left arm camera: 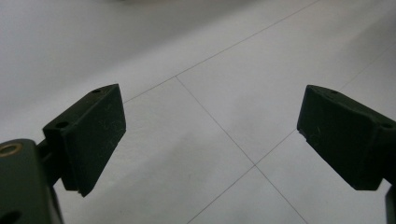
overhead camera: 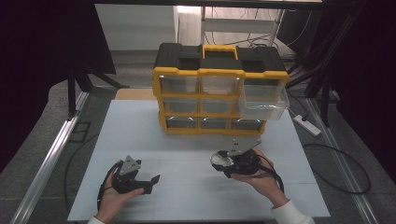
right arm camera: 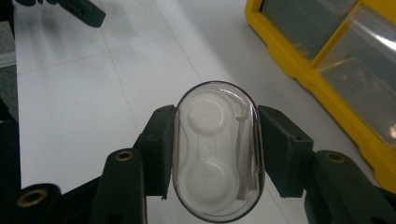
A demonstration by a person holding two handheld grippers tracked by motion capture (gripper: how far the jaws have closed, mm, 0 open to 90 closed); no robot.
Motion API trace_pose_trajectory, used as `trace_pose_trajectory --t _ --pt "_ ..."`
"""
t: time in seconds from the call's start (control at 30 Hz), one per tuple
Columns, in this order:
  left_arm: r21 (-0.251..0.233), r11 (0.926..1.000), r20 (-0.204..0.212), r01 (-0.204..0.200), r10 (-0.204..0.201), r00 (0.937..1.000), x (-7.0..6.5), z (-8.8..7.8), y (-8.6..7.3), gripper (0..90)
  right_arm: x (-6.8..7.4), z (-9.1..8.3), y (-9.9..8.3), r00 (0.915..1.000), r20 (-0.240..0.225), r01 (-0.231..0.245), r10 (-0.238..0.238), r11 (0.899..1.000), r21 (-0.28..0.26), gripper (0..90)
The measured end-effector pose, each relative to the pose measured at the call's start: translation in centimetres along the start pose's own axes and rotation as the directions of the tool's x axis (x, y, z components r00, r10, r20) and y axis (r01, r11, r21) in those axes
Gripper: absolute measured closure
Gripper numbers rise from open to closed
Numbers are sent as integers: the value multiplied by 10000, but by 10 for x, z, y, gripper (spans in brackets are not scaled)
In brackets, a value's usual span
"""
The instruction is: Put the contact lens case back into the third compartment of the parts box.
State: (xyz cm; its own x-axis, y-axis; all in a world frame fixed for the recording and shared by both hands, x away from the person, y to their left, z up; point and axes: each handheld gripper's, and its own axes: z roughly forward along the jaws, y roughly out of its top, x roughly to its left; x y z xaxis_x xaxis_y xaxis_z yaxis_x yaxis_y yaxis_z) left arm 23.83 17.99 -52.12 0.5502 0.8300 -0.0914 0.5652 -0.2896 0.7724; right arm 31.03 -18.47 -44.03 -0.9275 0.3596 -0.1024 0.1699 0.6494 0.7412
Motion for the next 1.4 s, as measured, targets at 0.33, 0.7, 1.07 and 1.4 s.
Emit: trace_pose_trajectory --t 0.33,0.7,1.07,1.4 --pt "-20 10000 -16 -27 27 10000 0 0 0 85 -2 -14 5 9995 298 -73 89 9986 -515 495" --pt "-19 10000 -7 -5 5 10000 0 0 0 85 -2 -29 11 9980 622 -66 126 9954 -957 495" --pt "-4 10000 -10 -8 8 10000 -1 0 0 84 -3 -39 14 9958 881 -126 240 9918 -1275 495" --pt "1 10000 -3 -11 11 10000 -1 0 0 84 -2 -51 20 9937 1099 -55 239 9864 -1640 495"
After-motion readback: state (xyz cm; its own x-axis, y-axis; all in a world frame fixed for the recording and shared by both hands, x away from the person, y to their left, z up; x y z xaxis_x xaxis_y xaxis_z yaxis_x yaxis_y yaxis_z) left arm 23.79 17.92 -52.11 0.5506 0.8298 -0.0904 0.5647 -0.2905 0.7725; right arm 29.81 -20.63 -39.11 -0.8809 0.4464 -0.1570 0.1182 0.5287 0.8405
